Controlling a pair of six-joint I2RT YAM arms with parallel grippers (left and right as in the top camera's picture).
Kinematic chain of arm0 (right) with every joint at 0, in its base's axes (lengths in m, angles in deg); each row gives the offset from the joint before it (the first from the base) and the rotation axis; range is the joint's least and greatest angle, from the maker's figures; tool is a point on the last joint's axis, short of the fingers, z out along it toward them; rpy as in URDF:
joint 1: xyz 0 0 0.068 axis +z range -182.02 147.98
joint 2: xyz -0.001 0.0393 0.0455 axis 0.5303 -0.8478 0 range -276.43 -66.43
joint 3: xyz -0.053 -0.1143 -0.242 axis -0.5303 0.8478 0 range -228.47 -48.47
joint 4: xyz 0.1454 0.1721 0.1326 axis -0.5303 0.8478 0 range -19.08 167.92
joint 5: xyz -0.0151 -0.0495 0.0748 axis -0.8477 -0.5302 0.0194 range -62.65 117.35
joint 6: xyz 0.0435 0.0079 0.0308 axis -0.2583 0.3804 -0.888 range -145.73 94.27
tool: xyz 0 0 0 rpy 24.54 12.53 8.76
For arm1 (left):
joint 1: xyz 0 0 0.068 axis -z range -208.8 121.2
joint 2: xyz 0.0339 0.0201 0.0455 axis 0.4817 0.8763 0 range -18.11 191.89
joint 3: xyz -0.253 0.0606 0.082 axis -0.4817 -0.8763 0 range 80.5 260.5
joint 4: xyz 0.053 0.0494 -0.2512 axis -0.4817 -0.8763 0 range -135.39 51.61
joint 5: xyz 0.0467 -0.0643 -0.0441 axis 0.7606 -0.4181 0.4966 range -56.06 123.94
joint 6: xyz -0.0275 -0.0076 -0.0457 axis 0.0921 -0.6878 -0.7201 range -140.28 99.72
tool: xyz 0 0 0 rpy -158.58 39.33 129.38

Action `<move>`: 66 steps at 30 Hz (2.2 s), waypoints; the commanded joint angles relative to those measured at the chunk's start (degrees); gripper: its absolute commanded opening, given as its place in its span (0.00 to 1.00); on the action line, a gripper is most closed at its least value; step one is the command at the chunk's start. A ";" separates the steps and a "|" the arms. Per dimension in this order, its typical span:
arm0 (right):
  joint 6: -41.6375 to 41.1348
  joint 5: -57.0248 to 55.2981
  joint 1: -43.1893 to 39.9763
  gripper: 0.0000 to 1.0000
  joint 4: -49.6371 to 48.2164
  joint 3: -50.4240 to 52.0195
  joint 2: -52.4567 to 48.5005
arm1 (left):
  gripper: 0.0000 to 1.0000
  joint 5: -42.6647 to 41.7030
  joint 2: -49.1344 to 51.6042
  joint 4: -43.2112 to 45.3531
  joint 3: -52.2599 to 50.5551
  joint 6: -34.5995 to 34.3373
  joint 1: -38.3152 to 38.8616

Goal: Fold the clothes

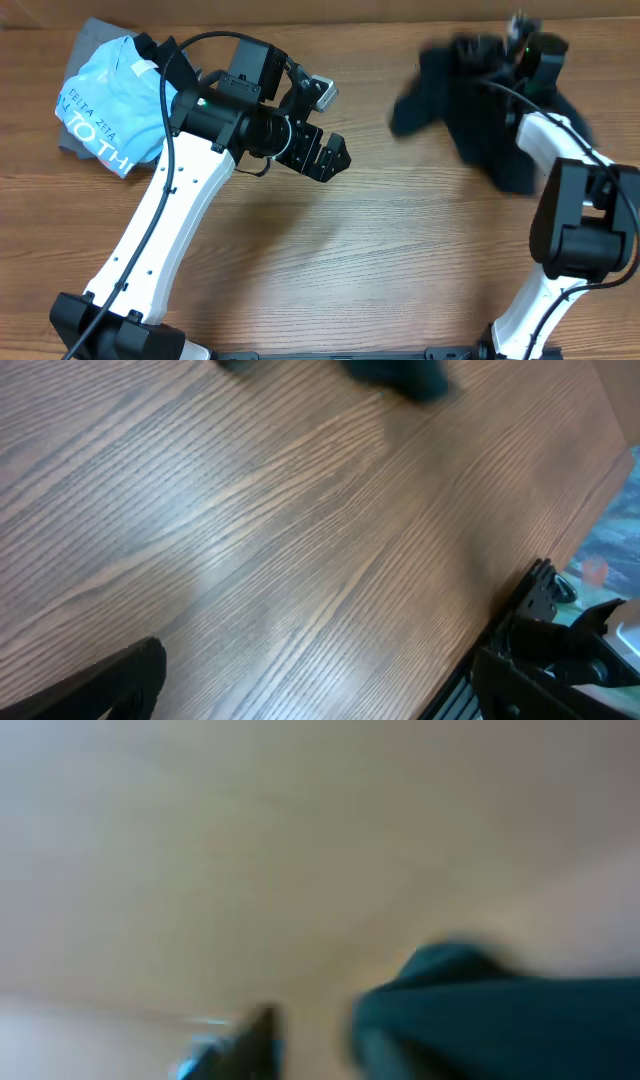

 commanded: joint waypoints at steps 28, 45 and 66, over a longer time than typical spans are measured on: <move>23.32 -18.80 -2.49 0.80 48.28 -4.39 2.49 | 0.98 2.40 1.99 8.92 0.96 0.48 0.74; 11.85 -19.67 -2.32 0.79 28.48 -4.39 -12.48 | 1.00 2.32 5.01 10.47 0.96 0.48 1.31; 11.47 -14.78 -3.91 0.04 27.61 -4.79 -10.19 | 1.00 2.93 5.01 10.49 0.96 0.57 1.51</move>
